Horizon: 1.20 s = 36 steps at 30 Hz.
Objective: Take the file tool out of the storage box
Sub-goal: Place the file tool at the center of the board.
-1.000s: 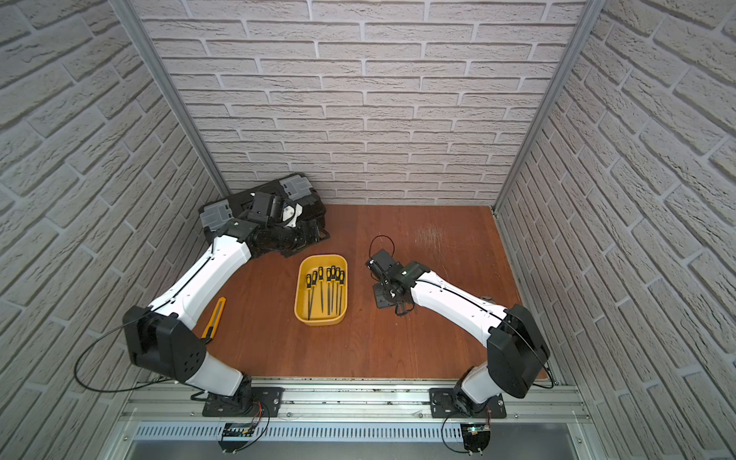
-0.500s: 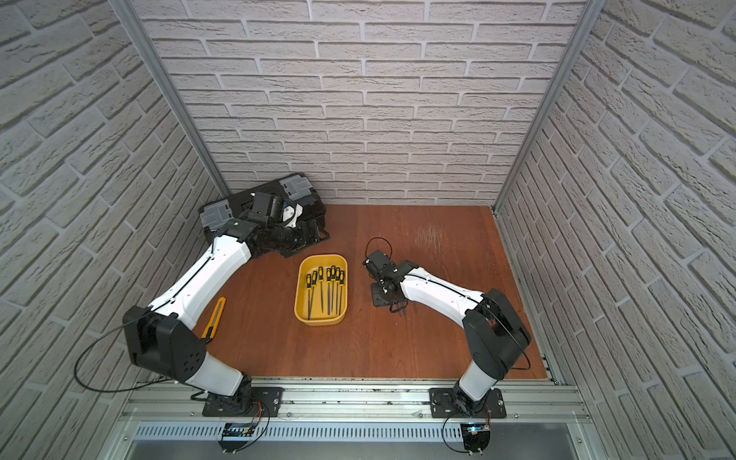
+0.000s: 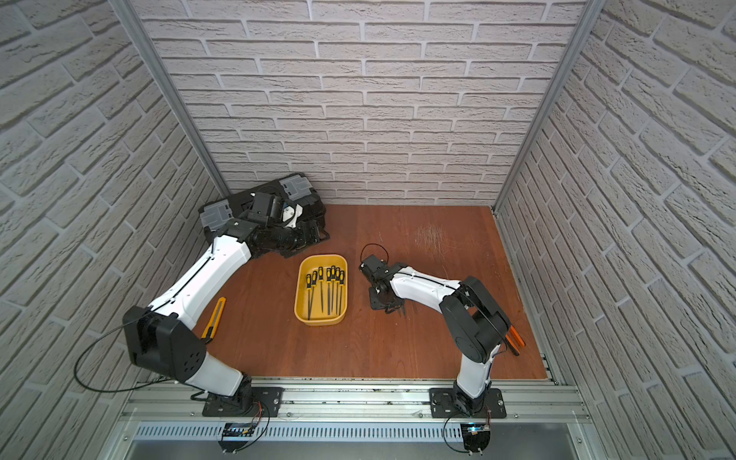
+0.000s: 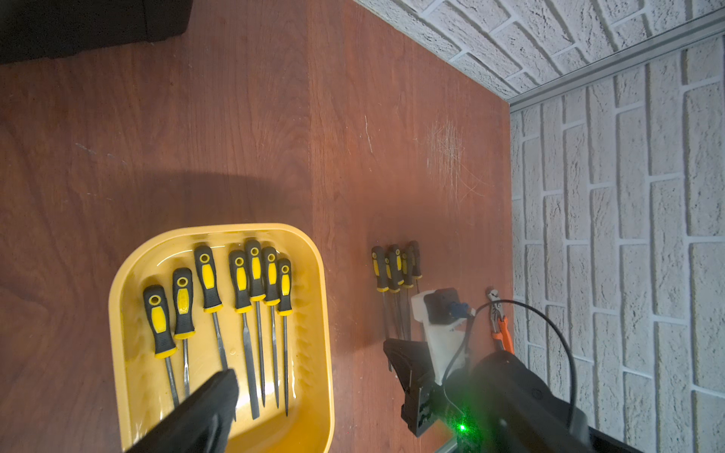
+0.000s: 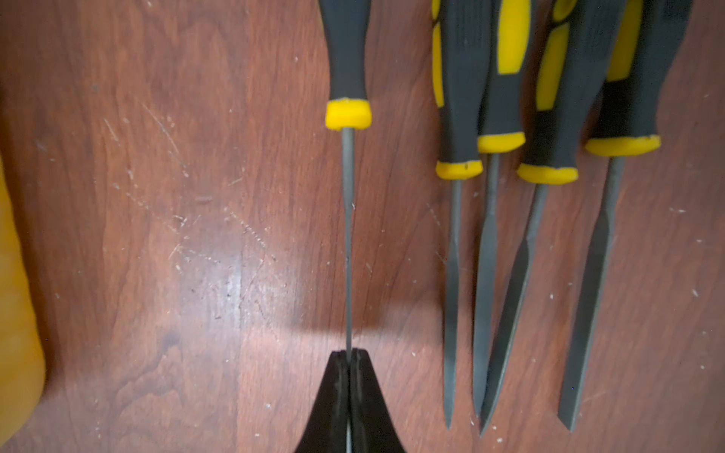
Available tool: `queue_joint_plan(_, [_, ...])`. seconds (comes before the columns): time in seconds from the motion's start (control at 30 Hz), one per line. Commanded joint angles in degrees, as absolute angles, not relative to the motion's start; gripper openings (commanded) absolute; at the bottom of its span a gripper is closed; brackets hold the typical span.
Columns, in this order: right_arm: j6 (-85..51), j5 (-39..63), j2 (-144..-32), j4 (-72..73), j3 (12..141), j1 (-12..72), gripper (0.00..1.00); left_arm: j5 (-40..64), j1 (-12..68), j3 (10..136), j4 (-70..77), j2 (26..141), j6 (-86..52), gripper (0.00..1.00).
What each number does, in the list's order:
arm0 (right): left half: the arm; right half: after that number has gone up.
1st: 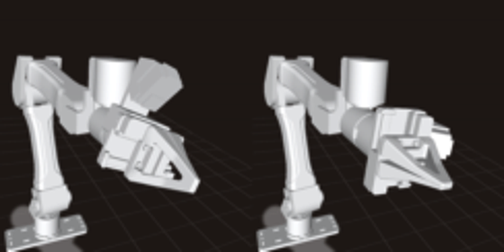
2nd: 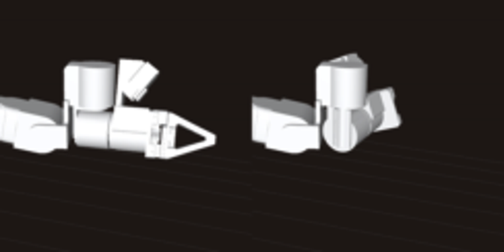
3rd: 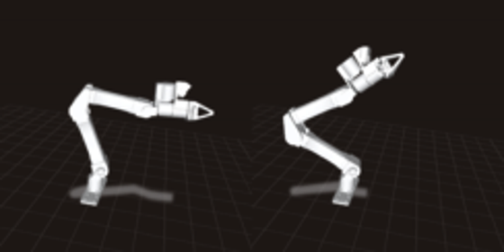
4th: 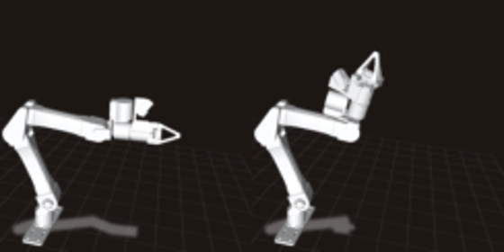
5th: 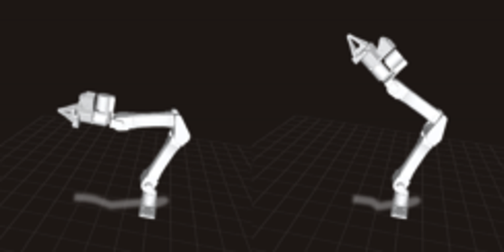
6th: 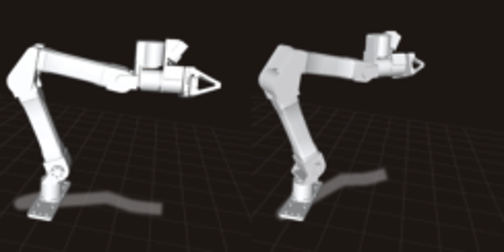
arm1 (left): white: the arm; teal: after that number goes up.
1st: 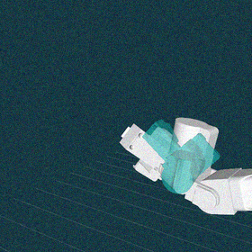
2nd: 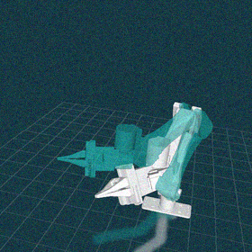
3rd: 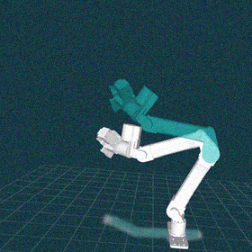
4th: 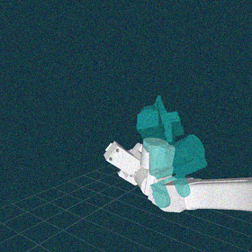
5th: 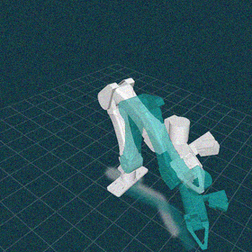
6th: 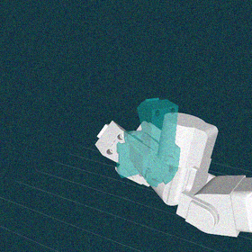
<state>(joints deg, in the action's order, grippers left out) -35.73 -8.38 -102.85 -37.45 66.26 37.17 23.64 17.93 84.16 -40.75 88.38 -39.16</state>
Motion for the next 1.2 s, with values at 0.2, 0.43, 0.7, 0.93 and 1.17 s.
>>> queue_joint_plan(0.2, [-37.88,-9.91,-104.62,-35.37,66.66,36.54,0.03,23.67,17.70,84.03,-41.14,86.79,-38.46,0.98])
queue_joint_plan(0.43, [-38.49,-10.28,-104.99,-35.60,65.76,36.03,0.03,23.63,17.67,83.83,-41.22,86.67,-38.57,0.98])
queue_joint_plan(0.7, [-38.77,-10.11,-104.50,-35.43,64.03,35.40,0.03,23.51,17.67,83.67,-40.97,86.64,-38.61,0.99])
queue_joint_plan(0.93, [-38.56,-9.84,-105.15,-35.50,64.15,35.38,0.06,23.55,17.75,83.63,-40.91,86.58,-38.58,0.99])
queue_joint_plan(1.17, [-38.47,-10.02,-105.29,-35.68,64.16,35.33,0.17,23.46,17.75,83.63,-41.04,86.61,-38.58,0.98])
